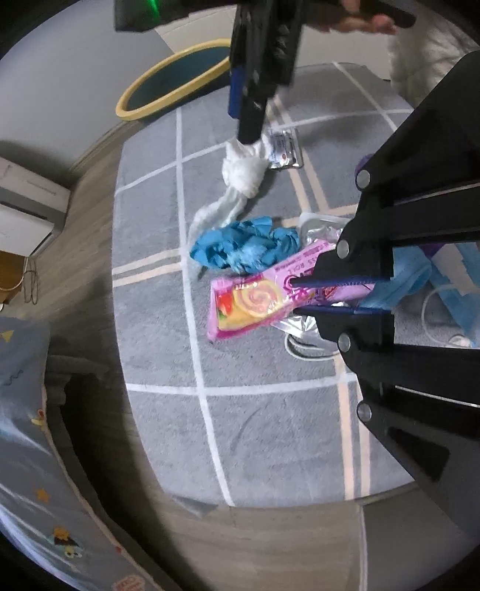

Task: Collect trash
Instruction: 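Grasp the pink candy wrapper with the left tool while the right tool grasps the white crumpled tissue, then carry the pink wrapper and white tissue over the bin with both tools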

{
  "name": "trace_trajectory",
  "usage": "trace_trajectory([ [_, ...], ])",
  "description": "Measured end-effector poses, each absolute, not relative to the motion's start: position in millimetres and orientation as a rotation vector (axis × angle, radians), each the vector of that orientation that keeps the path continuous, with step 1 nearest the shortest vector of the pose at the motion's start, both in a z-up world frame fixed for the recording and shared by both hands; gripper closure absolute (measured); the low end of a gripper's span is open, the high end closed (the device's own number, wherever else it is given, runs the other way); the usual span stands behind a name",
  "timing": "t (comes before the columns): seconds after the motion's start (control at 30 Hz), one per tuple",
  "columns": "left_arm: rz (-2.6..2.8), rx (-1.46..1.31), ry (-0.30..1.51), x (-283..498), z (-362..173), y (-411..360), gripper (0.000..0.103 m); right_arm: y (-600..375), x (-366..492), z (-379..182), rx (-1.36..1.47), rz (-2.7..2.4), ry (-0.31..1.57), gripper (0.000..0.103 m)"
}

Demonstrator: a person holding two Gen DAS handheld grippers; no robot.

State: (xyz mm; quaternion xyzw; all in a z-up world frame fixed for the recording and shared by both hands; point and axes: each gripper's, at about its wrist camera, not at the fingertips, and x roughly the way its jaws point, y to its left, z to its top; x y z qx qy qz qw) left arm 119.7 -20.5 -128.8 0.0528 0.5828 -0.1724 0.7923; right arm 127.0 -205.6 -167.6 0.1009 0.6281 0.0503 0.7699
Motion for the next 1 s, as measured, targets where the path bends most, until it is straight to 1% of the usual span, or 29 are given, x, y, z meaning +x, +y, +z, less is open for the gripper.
trace_trajectory([
  [0.03, -0.371, 0.111, 1.252, 119, -128, -19, 0.095, -204, 127, -170, 0.215, 0.114, 1.372, 0.054],
  [0.07, -0.37, 0.116, 1.248, 119, -127, -19, 0.095, -202, 128, -172, 0.209, 0.119, 1.384, 0.08],
  [0.1, -0.369, 0.121, 1.243, 119, -126, -19, 0.096, -201, 128, -174, 0.196, 0.113, 1.394, 0.093],
  [0.13, -0.371, 0.123, 1.238, 118, -125, -18, 0.096, -201, 127, -173, 0.19, 0.104, 1.39, 0.101],
  [0.37, -0.368, 0.06, 1.163, 115, -99, -9, 0.097, -218, 126, -139, 0.291, 0.117, 1.264, 0.101],
  [0.53, -0.378, 0.084, 1.07, 115, -75, -14, 0.097, -230, 122, -108, 0.349, 0.123, 1.166, 0.101],
  [0.73, -0.39, 0.095, 0.976, 112, -50, -28, 0.097, -253, 116, -72, 0.34, 0.09, 1.063, 0.101],
  [0.87, -0.415, 0.101, 0.929, 110, -35, -47, 0.097, -275, 110, -62, 0.377, 0.072, 1.023, 0.101],
  [1.0, -0.452, 0.105, 0.919, 109, -32, -67, 0.097, -300, 104, -51, 0.405, 0.046, 0.984, 0.101],
])
